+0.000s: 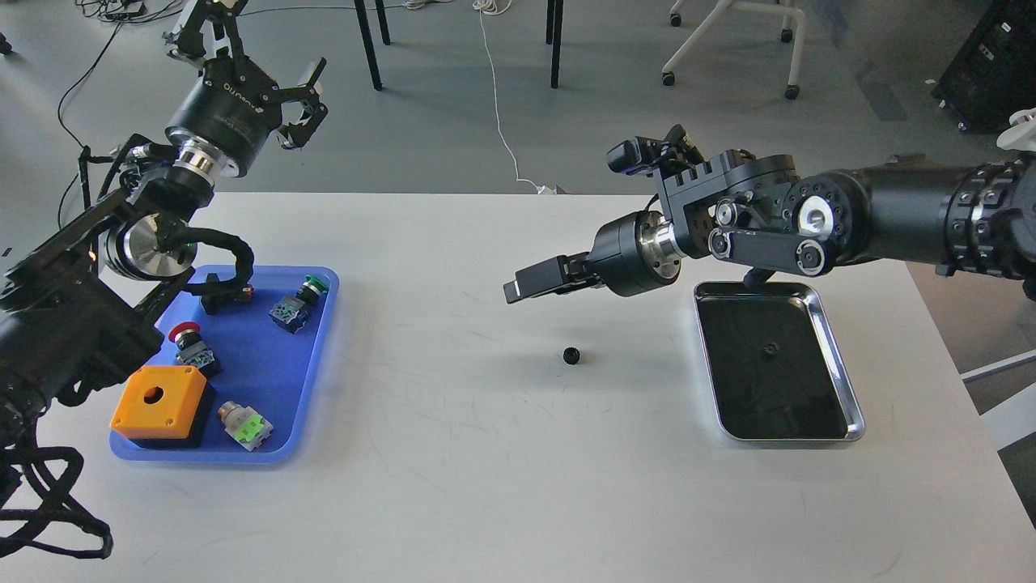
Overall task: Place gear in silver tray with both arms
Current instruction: 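Reach the right gripper to the gear on the table and grasp it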
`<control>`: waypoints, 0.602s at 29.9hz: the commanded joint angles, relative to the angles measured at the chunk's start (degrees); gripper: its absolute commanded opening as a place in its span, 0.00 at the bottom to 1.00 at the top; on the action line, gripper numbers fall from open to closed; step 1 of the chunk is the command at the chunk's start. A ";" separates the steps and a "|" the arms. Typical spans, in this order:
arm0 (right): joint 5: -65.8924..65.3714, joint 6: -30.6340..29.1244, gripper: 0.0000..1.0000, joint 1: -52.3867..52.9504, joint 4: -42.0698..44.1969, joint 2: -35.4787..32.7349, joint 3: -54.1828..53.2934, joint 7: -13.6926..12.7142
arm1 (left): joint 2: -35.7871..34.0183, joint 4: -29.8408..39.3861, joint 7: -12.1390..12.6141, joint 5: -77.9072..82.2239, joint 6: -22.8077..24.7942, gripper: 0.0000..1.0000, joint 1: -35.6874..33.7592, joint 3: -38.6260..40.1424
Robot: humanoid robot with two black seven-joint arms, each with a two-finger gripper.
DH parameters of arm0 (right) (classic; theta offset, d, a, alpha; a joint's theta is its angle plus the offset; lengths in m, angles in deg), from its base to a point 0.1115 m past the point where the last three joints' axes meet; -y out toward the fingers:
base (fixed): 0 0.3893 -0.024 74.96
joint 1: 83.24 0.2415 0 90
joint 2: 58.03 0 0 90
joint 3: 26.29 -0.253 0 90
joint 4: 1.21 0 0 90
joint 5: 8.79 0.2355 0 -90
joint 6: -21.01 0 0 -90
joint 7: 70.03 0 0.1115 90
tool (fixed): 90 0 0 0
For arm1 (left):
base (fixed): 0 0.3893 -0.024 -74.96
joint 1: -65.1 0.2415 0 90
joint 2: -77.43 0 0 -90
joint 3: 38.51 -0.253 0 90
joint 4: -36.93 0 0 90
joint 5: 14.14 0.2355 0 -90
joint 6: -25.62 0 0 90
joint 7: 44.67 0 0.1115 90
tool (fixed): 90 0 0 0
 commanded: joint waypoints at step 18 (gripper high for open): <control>-10.44 9.92 0.71 -5.20 3.70 3.12 13.16 0.01 | -1.16 0.04 -0.26 -2.03 2.26 0.98 0.43 0.00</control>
